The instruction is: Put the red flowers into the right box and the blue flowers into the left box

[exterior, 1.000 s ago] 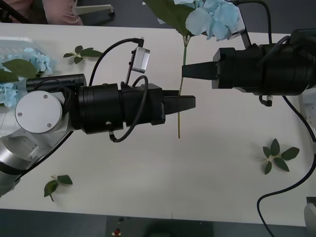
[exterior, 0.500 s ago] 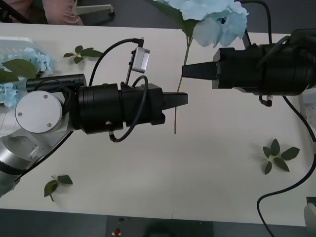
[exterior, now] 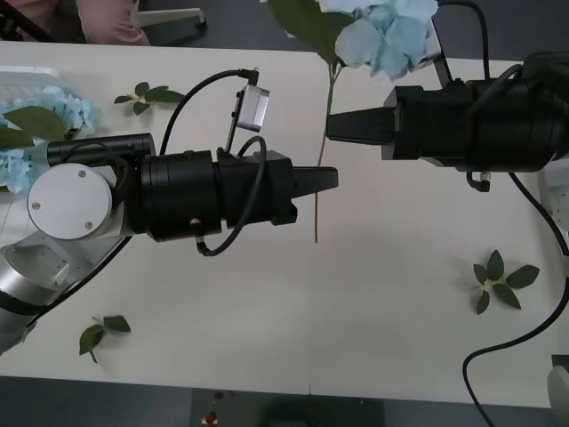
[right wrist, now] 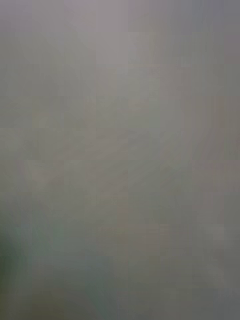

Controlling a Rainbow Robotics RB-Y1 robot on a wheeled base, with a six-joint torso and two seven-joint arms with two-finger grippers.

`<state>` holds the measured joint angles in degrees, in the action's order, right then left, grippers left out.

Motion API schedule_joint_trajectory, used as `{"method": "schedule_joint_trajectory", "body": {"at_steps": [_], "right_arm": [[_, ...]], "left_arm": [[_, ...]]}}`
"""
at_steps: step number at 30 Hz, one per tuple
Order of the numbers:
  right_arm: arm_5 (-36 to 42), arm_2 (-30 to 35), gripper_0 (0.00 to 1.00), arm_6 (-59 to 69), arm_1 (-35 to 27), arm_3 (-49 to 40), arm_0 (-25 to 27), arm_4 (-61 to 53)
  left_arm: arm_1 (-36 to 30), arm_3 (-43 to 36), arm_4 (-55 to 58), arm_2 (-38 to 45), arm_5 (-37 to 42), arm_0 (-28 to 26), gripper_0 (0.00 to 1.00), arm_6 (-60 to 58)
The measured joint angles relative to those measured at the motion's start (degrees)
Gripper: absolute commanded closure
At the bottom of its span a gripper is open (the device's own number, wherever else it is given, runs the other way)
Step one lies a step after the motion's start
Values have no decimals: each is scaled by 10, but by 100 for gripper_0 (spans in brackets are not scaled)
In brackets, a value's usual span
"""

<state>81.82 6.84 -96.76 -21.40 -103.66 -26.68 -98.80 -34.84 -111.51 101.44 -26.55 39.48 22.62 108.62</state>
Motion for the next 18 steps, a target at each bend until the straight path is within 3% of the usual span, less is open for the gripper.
{"method": "schedule_joint_trajectory", "body": {"at_steps": [8, 18], "right_arm": [[0, 0, 0, 0, 0, 0, 0, 0], [0, 3, 0, 0, 0, 0, 0, 0]], "left_arm": [[-25, 0, 26, 0, 0, 0, 100, 0], [-152, 1, 139, 14, 0, 0, 100, 0]]}}
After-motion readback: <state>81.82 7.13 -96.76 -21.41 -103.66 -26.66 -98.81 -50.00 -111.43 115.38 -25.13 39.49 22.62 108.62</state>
